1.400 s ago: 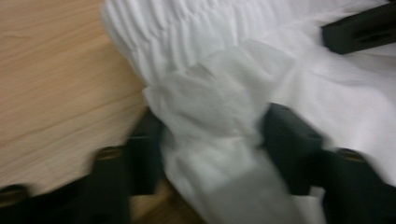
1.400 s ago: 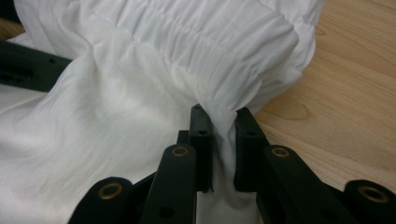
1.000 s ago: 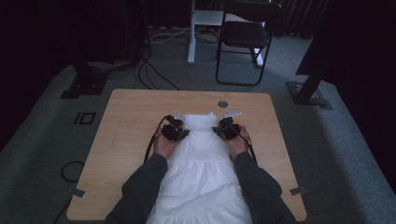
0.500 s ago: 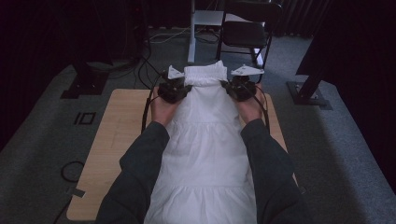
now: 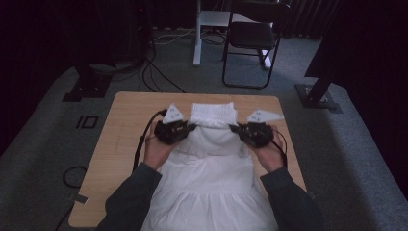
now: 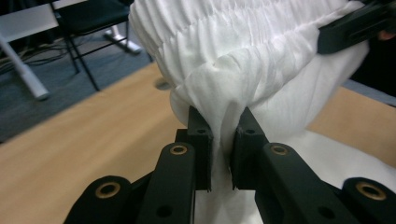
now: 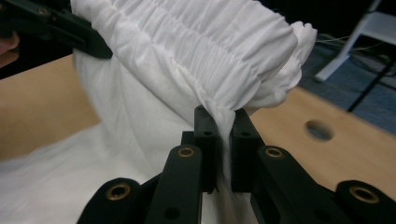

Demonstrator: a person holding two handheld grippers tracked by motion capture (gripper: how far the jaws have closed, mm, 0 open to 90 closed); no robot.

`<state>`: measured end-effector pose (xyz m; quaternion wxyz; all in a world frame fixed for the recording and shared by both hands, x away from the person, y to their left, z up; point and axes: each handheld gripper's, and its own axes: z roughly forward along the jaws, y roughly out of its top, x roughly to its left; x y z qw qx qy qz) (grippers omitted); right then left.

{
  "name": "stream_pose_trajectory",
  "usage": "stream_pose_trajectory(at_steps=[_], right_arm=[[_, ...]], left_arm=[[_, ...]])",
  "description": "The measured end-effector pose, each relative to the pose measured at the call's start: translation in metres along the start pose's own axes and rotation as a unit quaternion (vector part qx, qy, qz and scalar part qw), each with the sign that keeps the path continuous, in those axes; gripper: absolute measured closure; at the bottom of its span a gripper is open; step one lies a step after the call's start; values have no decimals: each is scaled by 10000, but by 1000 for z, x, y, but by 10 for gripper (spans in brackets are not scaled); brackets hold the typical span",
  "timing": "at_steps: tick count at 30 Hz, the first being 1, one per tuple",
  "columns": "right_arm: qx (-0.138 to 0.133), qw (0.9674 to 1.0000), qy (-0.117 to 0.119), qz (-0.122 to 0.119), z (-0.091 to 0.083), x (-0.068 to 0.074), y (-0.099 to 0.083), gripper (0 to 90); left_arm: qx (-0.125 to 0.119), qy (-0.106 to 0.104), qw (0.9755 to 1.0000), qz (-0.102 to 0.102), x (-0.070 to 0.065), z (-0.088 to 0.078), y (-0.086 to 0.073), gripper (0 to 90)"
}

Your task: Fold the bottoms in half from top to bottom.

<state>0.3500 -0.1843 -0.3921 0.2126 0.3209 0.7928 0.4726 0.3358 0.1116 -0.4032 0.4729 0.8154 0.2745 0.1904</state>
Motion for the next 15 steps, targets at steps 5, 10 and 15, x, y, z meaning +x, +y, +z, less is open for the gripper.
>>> stream_pose_trajectory(at_steps=[5,10,15], right_arm=[[226,9991,350,76,-22,42,-58,840],[916,9945,490,123,-12,72,-119,835],[1476,9867,543,413,13,77,-156,835]], left_arm=[[297,-339,9990,21,-41,-12,-54,806],[1153,-637,9912,-109,-58,8,-112,794],[1561,-554,9861,-118,-62,32,-139,796]])
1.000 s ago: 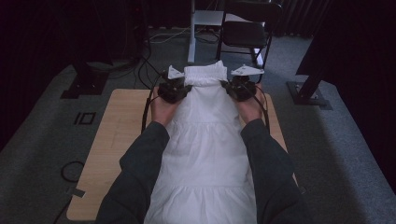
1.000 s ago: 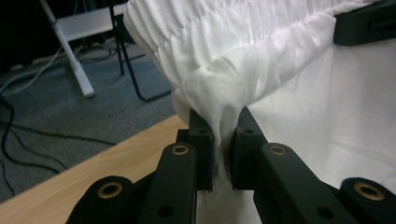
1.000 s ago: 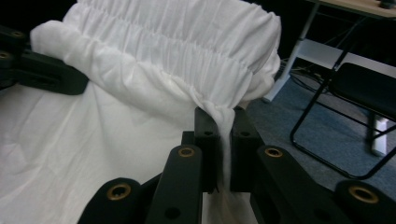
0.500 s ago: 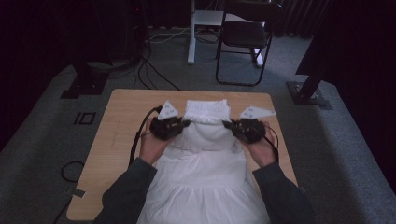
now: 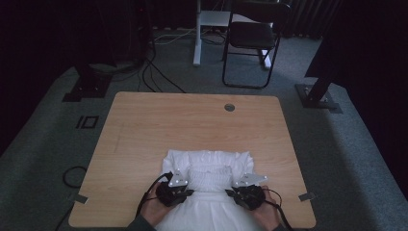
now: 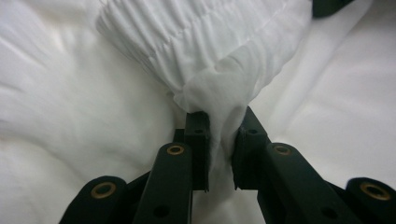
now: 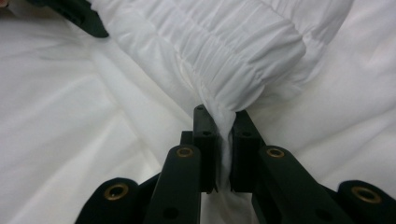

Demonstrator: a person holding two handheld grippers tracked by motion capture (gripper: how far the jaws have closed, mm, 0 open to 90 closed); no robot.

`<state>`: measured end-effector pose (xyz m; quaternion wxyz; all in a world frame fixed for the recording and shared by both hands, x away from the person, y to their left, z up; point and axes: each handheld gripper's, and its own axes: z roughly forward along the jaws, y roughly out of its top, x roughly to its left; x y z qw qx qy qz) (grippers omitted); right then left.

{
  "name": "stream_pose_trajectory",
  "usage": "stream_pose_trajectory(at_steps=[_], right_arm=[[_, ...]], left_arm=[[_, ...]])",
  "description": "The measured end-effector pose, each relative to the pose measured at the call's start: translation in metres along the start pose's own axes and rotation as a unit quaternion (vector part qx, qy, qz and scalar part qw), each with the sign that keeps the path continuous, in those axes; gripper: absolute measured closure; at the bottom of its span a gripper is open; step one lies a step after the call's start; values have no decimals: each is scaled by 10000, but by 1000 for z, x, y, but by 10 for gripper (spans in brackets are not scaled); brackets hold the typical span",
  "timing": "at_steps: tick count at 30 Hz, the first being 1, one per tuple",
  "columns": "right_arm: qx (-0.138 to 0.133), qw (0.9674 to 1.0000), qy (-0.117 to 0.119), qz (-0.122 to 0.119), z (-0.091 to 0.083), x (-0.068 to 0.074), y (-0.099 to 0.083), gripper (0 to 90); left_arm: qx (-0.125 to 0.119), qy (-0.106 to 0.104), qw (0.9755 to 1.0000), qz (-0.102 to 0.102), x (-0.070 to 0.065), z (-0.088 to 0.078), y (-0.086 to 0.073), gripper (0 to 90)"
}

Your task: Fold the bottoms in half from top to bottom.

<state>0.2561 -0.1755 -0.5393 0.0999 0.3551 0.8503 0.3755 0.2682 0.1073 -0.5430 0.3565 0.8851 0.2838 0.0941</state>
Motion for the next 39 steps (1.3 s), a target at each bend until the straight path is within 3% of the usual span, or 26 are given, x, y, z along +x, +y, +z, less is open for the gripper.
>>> stream_pose_trajectory(at_steps=[3,8,14,17,23,28,33,39], right_arm=[[95,9998,24,176,13,-8,-2,832],[76,9993,-10,368,20,-19,4,804],[133,9986,-340,395,24,-23,11,600],[205,9980,-407,444,27,-27,17,574],[321,9969,-365,617,36,-38,29,576],[491,9963,-453,534,47,-48,46,590],[580,9971,-407,289,60,-56,62,732],[610,9966,-502,217,75,-64,81,756]], left_arm=[[-38,109,9999,26,2,4,2,797],[1,270,9996,55,3,8,7,797],[-22,317,9995,5,7,10,9,797],[-27,339,9994,-40,11,12,10,797],[-32,471,9988,-139,19,16,16,797],[10,653,9977,-200,28,19,22,797],[46,754,9968,-248,40,23,28,797],[129,873,9954,-382,63,28,38,800]])
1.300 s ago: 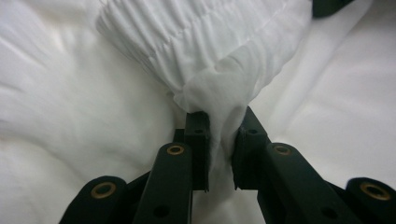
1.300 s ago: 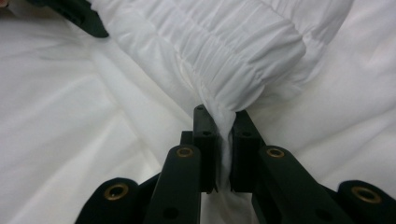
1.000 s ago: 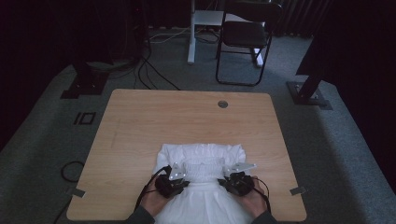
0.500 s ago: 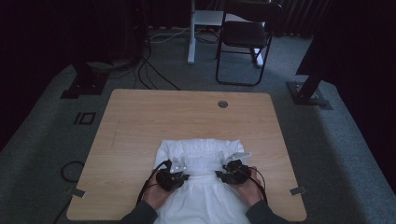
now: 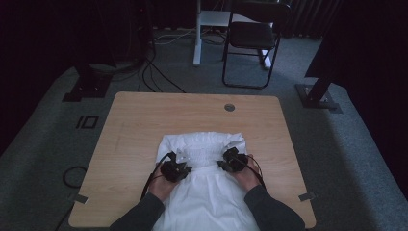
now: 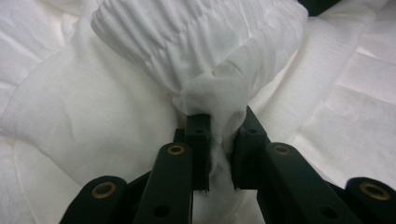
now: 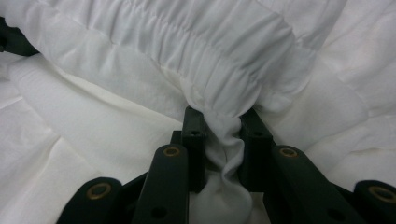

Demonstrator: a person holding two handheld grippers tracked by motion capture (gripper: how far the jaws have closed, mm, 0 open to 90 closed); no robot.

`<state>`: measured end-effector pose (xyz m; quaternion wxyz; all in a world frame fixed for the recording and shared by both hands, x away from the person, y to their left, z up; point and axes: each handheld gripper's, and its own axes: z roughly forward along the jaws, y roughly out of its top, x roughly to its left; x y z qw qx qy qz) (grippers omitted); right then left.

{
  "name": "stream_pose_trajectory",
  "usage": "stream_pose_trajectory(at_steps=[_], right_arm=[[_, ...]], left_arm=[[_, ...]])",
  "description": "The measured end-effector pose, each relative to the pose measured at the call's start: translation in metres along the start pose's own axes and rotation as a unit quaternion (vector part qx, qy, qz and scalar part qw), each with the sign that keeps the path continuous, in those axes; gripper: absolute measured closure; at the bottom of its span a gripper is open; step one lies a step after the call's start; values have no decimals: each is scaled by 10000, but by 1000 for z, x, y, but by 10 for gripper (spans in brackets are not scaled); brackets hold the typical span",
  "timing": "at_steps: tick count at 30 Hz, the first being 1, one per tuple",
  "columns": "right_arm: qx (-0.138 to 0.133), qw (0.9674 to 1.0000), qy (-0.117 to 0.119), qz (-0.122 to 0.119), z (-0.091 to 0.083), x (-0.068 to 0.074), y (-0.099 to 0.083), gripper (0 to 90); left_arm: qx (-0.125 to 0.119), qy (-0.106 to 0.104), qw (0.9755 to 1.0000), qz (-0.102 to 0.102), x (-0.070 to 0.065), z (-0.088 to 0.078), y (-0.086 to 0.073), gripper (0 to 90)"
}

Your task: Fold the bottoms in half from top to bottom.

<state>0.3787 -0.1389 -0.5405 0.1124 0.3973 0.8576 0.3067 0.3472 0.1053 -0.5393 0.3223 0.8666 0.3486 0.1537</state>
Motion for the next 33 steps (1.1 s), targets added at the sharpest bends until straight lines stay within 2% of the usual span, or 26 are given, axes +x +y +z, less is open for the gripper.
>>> stream_pose_trajectory(at_steps=[6,13,20,25,30,33], right_arm=[[-8,9999,-125,55,13,-9,20,765],[-17,9995,-187,253,27,-22,40,774],[27,9980,-487,389,42,-31,64,788],[63,9965,-724,419,52,-34,79,804],[14,9954,-728,627,59,-43,89,811],[-9,9955,-639,696,60,-48,92,817]], left_arm=[[111,150,9998,-66,21,11,15,803],[169,256,9993,-192,42,22,29,814],[212,466,9980,-359,61,35,45,820],[277,556,9961,-626,74,44,57,824],[396,667,9942,-742,83,51,69,827],[406,596,9936,-869,88,52,72,828]])
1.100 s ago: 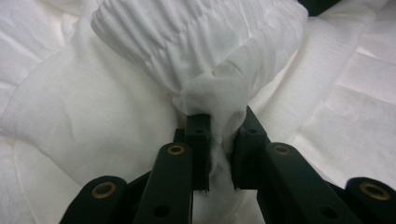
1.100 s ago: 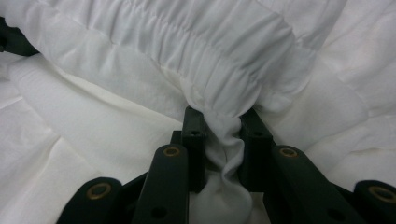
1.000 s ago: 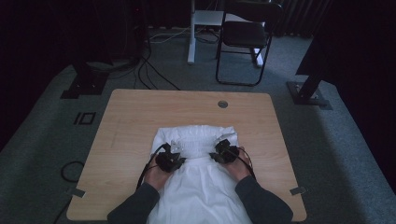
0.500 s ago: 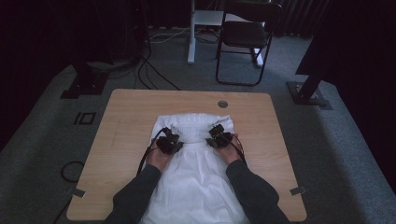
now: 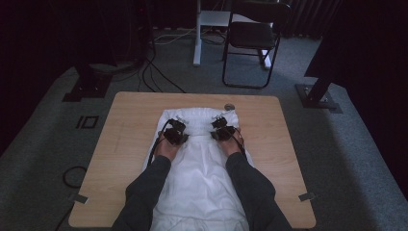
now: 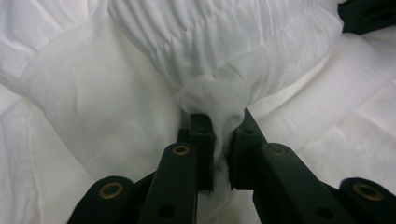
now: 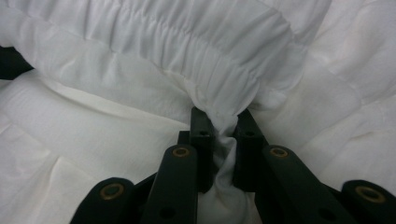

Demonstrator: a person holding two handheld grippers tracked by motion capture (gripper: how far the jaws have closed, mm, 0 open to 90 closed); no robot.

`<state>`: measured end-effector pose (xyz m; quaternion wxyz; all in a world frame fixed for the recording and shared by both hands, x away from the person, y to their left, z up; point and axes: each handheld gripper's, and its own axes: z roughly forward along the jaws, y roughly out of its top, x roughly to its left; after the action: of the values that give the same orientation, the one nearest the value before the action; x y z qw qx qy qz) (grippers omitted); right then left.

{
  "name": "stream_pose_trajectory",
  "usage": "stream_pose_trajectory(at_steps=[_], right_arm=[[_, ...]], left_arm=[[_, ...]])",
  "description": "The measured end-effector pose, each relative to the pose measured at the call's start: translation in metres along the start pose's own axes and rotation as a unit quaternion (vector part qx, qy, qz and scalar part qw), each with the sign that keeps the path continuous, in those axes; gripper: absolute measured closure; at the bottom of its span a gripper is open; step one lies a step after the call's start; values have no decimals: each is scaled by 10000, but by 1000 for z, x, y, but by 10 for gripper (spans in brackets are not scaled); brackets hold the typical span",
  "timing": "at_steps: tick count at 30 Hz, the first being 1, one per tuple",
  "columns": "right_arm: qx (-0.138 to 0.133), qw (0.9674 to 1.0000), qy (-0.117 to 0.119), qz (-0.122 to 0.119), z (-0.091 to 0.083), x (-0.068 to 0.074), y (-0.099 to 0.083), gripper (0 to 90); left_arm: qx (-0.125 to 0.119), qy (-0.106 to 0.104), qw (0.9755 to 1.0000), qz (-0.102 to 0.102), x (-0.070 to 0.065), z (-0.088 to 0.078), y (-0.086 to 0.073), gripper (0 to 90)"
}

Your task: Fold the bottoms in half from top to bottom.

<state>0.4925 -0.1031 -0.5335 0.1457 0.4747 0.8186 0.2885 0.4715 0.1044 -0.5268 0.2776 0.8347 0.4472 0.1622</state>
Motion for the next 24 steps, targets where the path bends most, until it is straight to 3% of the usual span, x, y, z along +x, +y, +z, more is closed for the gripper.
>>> stream_pose_trajectory(at_steps=[4,8,13,17,20,24], right_arm=[[-107,9998,161,91,-8,-4,1,820],[-597,9975,367,8,-39,-6,4,819],[-1393,9892,422,-156,-99,-7,18,820],[-1863,9809,394,-391,-145,-6,31,827],[-2064,9758,487,-535,-170,-2,30,827],[-2063,9734,585,-805,-185,10,11,827]], left_arm=[[-151,-44,9999,-70,3,-10,3,828],[-738,-149,9971,-63,3,-48,12,828],[-1516,-179,9881,215,-6,-103,32,829],[-1909,-163,9805,447,-14,-139,43,829],[-2059,-271,9770,489,-18,-156,40,828],[-2012,-453,9762,673,-28,-167,13,825]])
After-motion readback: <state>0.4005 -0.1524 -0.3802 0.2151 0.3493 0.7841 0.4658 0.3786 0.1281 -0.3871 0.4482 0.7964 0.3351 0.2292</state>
